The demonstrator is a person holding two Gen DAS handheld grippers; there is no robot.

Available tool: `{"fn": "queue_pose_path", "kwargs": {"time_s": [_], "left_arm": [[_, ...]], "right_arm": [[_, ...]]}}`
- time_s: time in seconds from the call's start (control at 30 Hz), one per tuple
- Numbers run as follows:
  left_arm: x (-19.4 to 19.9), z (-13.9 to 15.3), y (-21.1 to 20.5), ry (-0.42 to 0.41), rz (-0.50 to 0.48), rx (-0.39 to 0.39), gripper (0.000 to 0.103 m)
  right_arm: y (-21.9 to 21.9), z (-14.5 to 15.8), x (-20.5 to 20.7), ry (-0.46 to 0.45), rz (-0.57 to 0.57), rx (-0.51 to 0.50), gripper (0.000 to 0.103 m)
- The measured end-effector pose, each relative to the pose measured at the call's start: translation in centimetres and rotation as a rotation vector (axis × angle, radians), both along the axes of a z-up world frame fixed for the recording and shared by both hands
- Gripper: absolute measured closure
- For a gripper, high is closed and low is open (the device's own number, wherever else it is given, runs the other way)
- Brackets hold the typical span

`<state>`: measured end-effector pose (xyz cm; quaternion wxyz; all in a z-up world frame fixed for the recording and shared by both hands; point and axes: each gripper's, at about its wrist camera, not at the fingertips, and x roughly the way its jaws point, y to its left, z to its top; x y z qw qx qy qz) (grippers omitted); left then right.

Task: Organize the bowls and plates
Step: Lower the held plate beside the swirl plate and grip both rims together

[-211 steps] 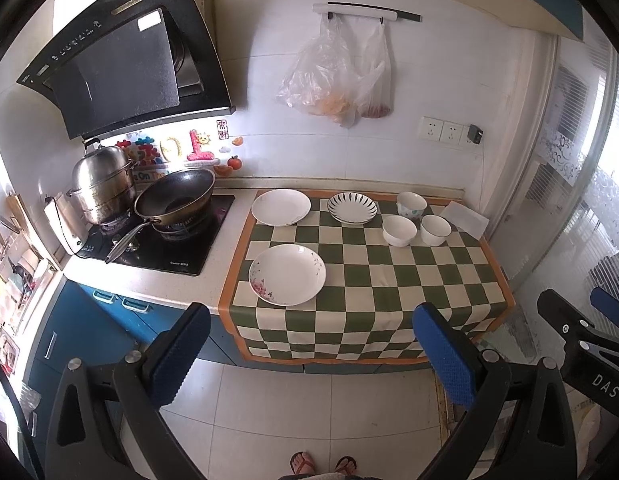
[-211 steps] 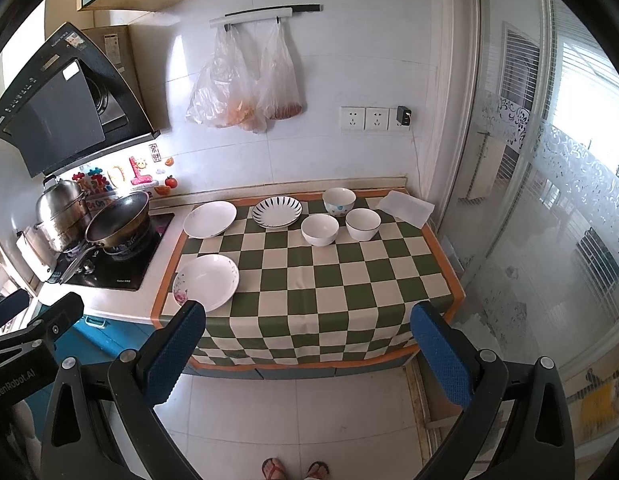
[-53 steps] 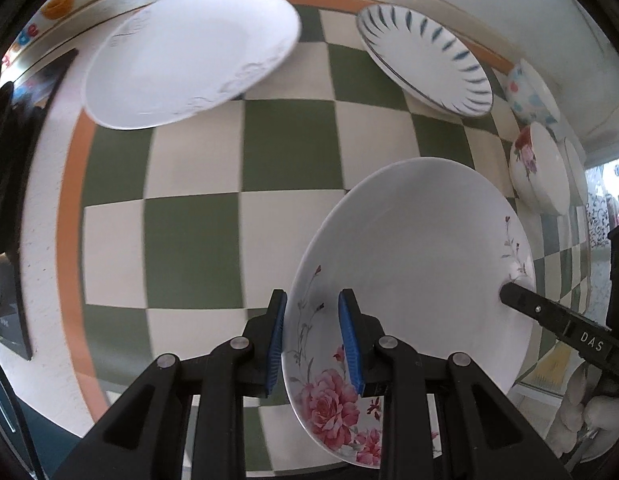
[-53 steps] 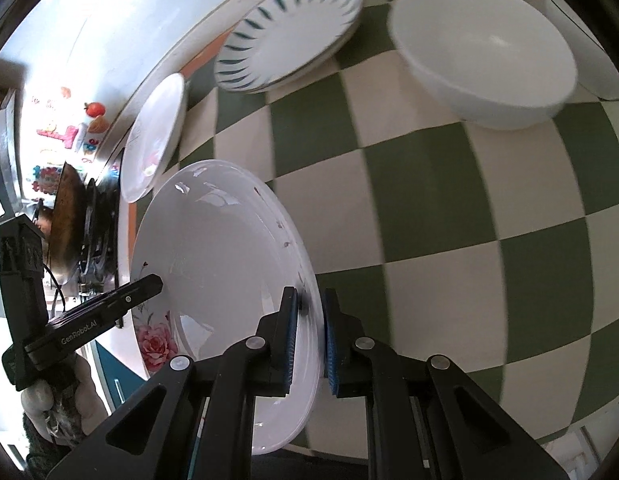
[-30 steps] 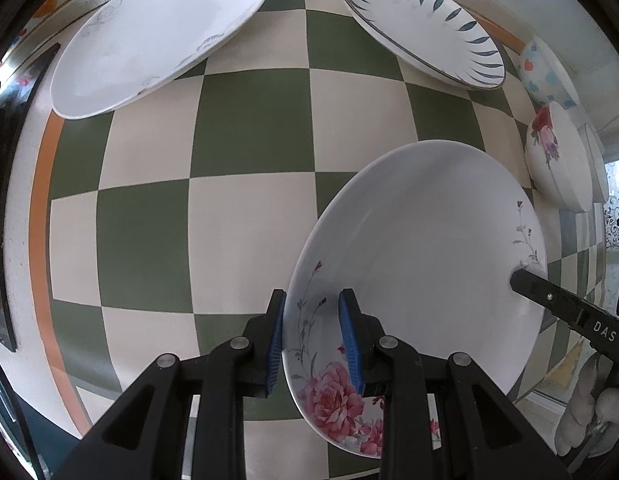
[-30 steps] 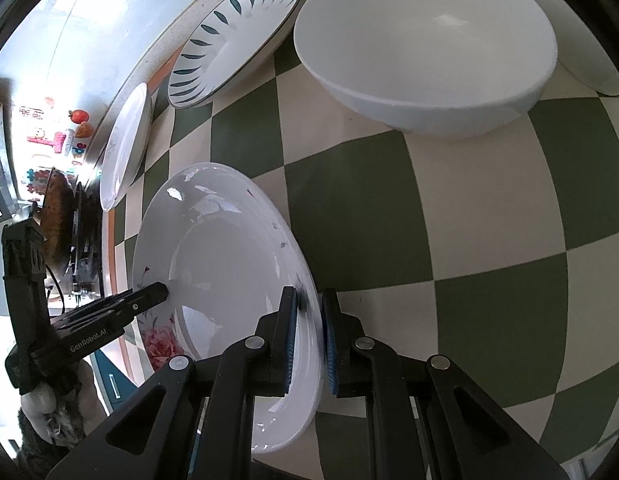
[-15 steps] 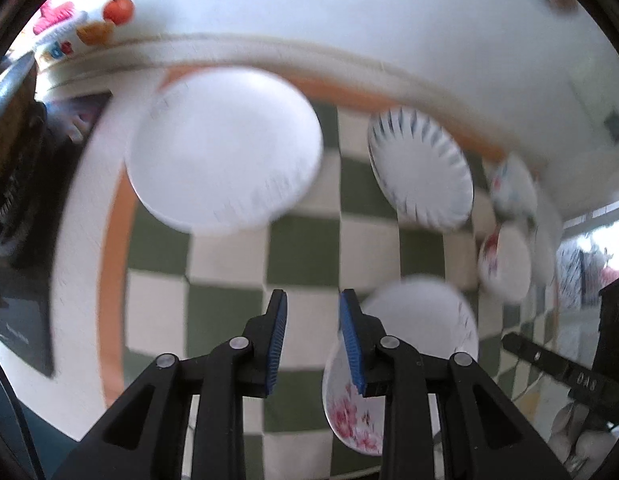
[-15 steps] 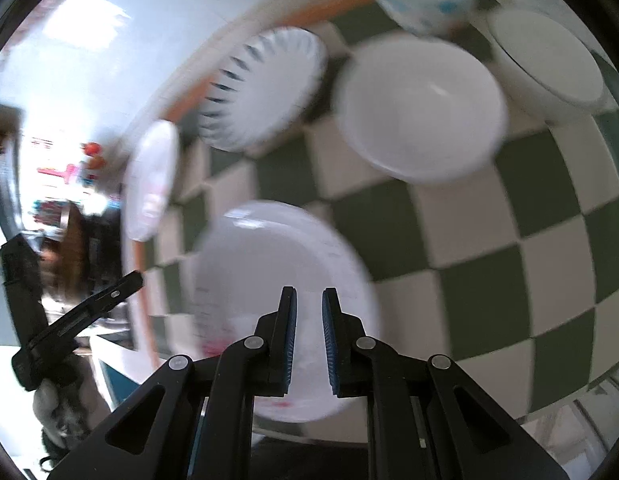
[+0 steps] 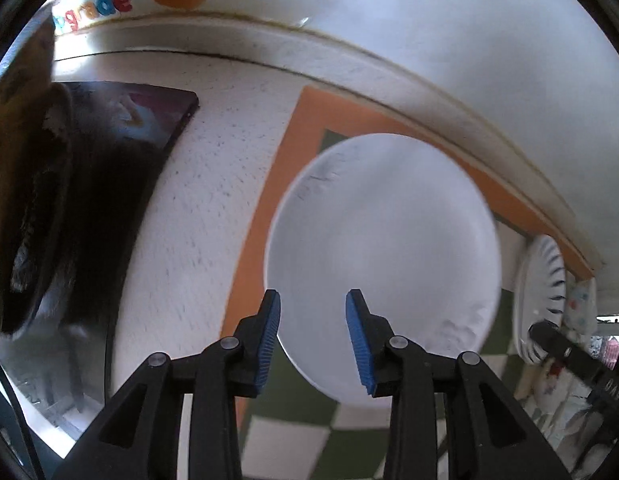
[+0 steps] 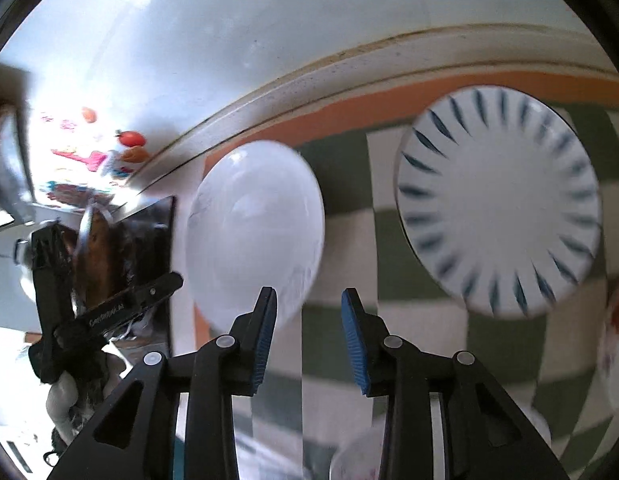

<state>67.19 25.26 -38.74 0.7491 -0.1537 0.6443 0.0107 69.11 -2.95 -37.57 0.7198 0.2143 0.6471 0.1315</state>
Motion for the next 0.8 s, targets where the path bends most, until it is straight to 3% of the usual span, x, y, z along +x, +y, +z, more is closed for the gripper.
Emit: {"fn": "queue_pose_path", "kwargs": {"time_s": [0.1, 0.4, 0.47, 0.63, 0.8], "left_arm": [[1.3, -0.7, 0.4, -0.006, -0.022, 0.039, 0.071], [3.1, -3.3, 1.5, 0.047, -0.044, -0.016, 0.072], [3.2, -3.5, 1.3, 0.043, -0.056, -0.012, 0.077], [2.8, -3.4, 1.3, 0.018, -0.072, 0.005, 0.079], [1.7, -2.2, 0.9, -0.009, -0.073, 0.009, 0.079]], "right_arm": [[1.1, -1.6, 2.9, 0.007, 0.015, -0.026, 0.066], [3.3, -6.0, 7.3, 0.076, 0.046, -0.050, 0.067], [3.7, -6.8, 7.6, 0.089, 0.045, -0.046, 0.067], [4.3, -7.1, 7.9, 0.059, 0.050, -0.090, 0.087], [4.2, -6.7, 7.0, 0.031, 0.072, -0.101, 0.090]]}}
